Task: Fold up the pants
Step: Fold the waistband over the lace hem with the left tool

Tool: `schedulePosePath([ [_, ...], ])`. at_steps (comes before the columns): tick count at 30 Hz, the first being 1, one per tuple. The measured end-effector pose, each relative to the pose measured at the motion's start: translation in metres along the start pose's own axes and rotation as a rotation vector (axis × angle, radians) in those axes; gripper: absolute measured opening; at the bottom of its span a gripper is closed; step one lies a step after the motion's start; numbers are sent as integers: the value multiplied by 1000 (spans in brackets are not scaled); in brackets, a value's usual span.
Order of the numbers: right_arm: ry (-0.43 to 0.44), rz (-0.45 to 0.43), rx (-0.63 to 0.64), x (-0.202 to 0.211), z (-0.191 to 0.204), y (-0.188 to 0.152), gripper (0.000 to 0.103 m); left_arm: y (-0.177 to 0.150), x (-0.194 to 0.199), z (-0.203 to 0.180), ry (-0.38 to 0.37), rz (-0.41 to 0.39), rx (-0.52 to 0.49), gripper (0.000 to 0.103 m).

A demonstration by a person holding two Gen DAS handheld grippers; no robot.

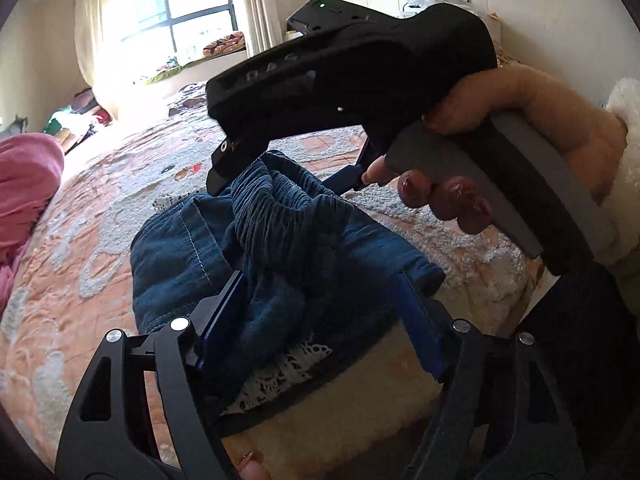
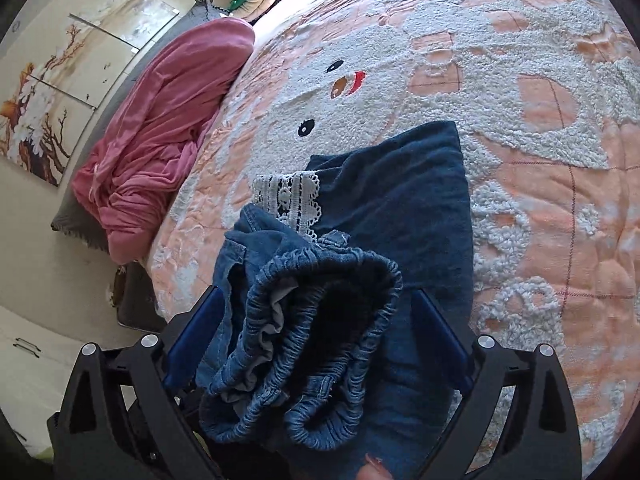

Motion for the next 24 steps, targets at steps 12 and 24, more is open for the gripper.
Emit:
schedulePosePath([
  [12, 48, -77, 193, -2, 29, 23, 45, 3, -2, 27, 9, -2, 103, 68],
  [24, -106, -24, 184, -6, 9, 17, 57, 4, -5, 32, -65, 46, 166, 68],
])
Point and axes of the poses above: each gripper's, at about its wrist camera, not at the fingertips, and x roughly against the way its jaws point, z to its left, y to its top, the point moved 1 cm from there along -x, roughly the way its jaws point, and after that the axes turned 6 degrees about y, right-handed, at the moved point
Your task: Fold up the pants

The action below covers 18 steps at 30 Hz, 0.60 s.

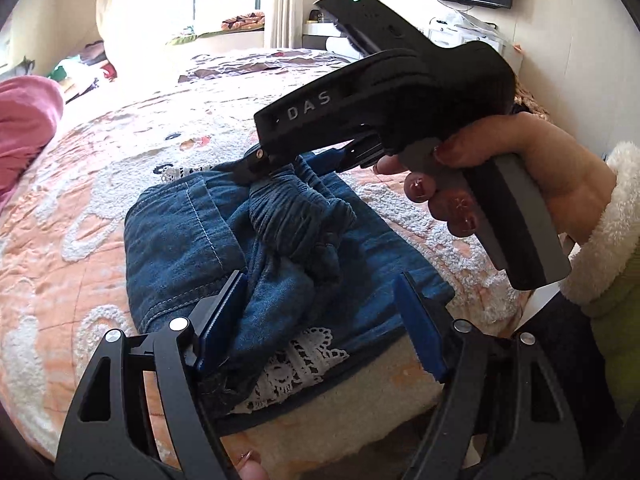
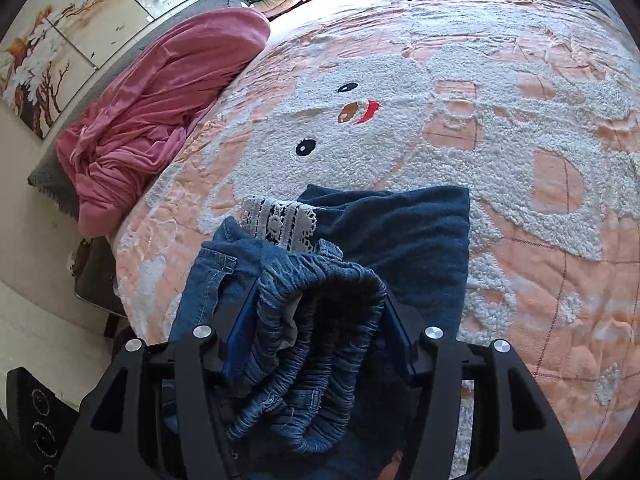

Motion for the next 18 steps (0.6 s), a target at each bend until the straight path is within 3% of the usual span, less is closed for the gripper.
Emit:
schedulePosePath([
  [5, -11, -46, 27, 15, 7, 2, 66, 5, 12, 14, -39, 18, 60, 72],
  [18, 23, -169, 48, 62, 14, -5, 67, 7, 49, 50, -2, 9, 172, 85],
])
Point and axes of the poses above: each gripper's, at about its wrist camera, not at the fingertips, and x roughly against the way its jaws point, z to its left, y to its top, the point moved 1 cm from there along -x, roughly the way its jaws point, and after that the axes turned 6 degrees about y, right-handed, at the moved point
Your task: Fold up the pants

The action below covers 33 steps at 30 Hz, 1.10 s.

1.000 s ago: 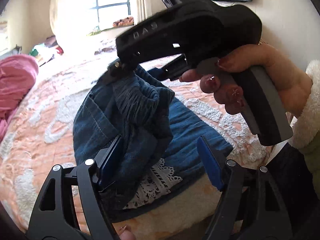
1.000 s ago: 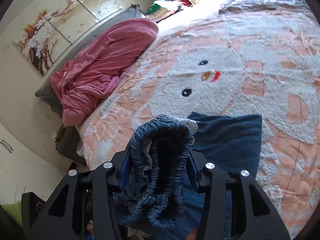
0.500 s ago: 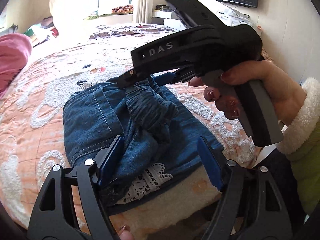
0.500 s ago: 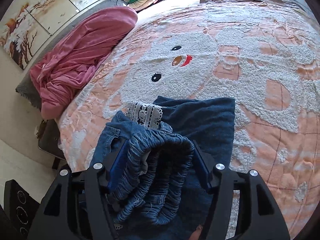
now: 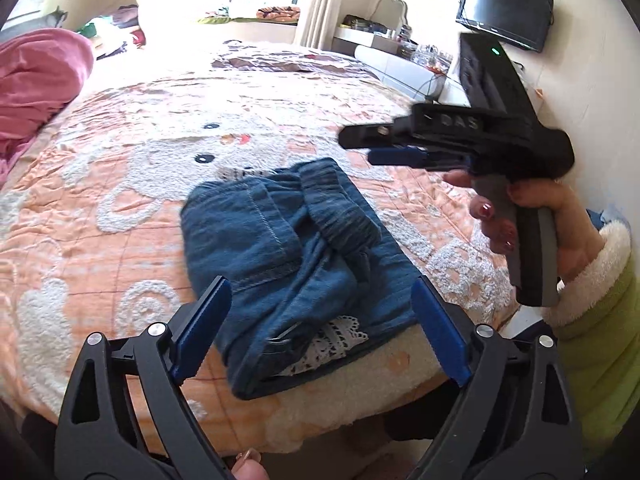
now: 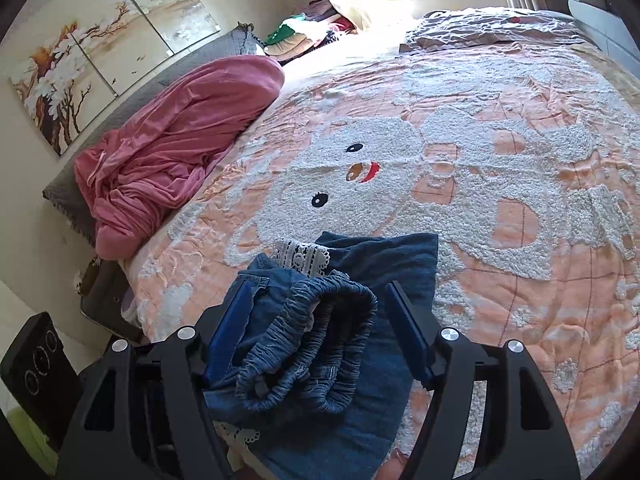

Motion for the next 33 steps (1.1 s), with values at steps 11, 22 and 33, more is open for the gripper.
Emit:
schedulePosePath([
  [11, 18, -66, 135, 33, 42, -24, 68, 20, 25, 49, 104, -42, 97, 92],
  [22, -143, 27, 402, 8, 88, -69, 59, 32, 11, 70, 132, -2, 109, 93],
  [33, -186, 111, 410, -22, 72, -76, 13, 32, -34, 64, 129, 69, 78, 93],
])
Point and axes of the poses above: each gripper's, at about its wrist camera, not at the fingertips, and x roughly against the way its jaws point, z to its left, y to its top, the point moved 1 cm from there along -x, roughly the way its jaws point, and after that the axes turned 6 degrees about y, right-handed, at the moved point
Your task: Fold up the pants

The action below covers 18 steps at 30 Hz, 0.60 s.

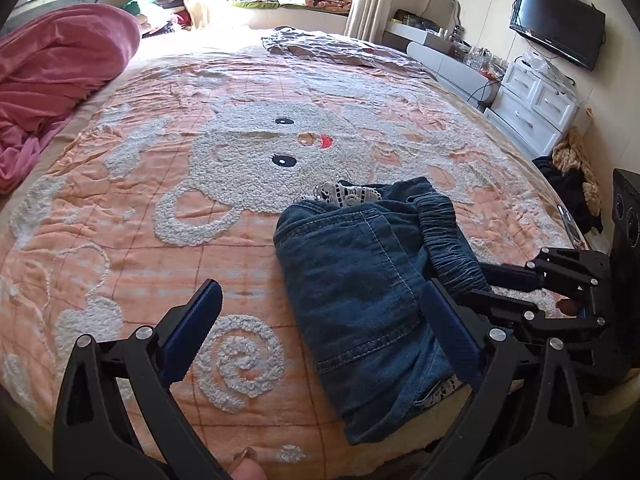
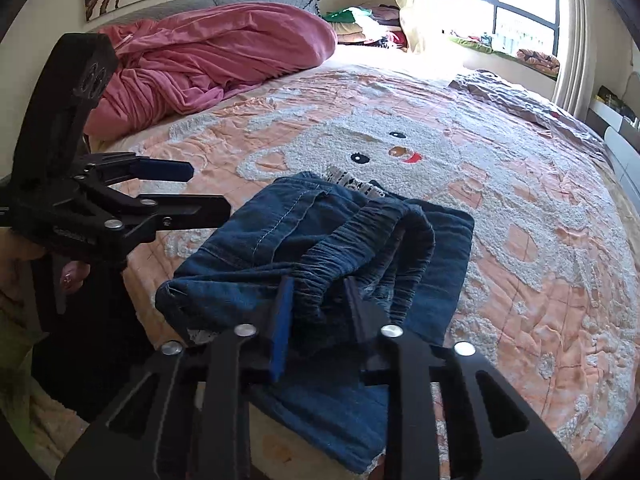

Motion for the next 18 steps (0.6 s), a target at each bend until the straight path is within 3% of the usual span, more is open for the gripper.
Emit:
schedulePosePath([
  [4, 8, 32, -8, -2, 0, -3, 12, -2, -20, -3, 15, 36, -9, 93],
  [12, 38, -10, -68, 22, -6, -17, 10, -1, -30, -7, 3, 51, -28, 93],
  [18, 29, 85, -111, -4, -15, -27, 10, -2, -37, -9, 10, 56, -35, 93],
])
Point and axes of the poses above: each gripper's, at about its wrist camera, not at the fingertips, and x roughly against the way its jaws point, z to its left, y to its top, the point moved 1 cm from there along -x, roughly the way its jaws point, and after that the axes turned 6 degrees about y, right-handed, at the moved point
